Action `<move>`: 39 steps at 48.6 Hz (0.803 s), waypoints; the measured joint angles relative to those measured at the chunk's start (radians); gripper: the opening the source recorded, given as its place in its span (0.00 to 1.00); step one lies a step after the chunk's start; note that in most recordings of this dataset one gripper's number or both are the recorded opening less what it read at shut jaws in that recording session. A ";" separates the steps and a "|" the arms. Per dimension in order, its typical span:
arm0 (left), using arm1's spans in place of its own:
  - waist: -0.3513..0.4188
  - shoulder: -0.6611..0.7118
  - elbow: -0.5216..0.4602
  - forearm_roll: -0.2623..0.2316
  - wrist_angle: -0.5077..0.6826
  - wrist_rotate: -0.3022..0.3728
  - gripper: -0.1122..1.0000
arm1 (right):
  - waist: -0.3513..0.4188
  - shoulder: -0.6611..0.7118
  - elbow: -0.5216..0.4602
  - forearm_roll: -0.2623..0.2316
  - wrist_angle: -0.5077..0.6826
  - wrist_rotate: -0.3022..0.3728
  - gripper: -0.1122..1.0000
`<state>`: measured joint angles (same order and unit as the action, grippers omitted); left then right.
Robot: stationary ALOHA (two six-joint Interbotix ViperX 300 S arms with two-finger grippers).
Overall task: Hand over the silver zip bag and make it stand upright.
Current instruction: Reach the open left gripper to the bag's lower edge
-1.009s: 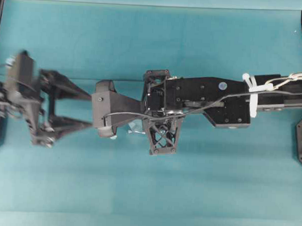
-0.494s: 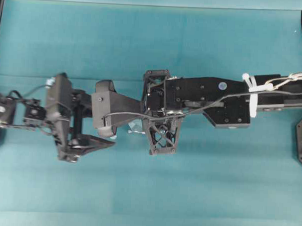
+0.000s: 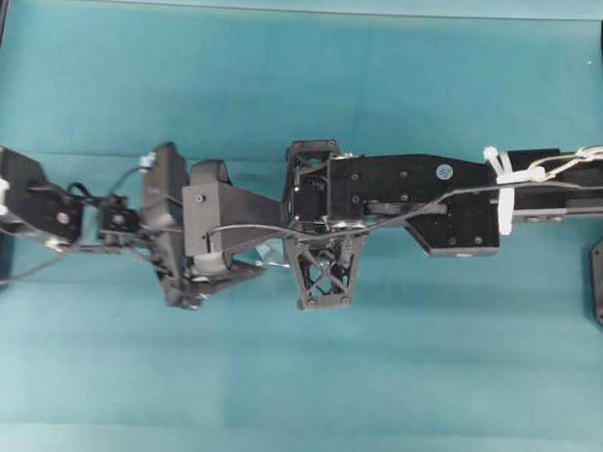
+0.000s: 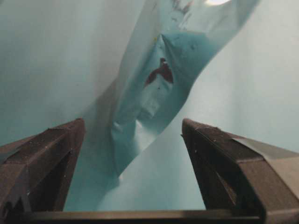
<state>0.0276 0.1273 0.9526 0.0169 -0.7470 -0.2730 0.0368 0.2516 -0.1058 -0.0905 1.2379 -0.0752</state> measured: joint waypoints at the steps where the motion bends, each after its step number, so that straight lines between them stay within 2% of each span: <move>1: -0.002 0.008 -0.005 0.002 -0.003 0.000 0.92 | -0.002 0.002 0.000 0.000 0.000 0.000 0.14; 23: -0.011 0.127 -0.123 0.000 -0.017 0.000 0.92 | -0.002 0.002 0.000 -0.002 0.000 0.000 0.14; 39: 0.020 0.179 -0.172 0.002 -0.017 0.000 0.92 | -0.002 0.002 0.000 0.000 0.000 0.000 0.14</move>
<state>0.0476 0.3068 0.7808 0.0184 -0.7639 -0.2730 0.0353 0.2531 -0.1058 -0.0905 1.2379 -0.0752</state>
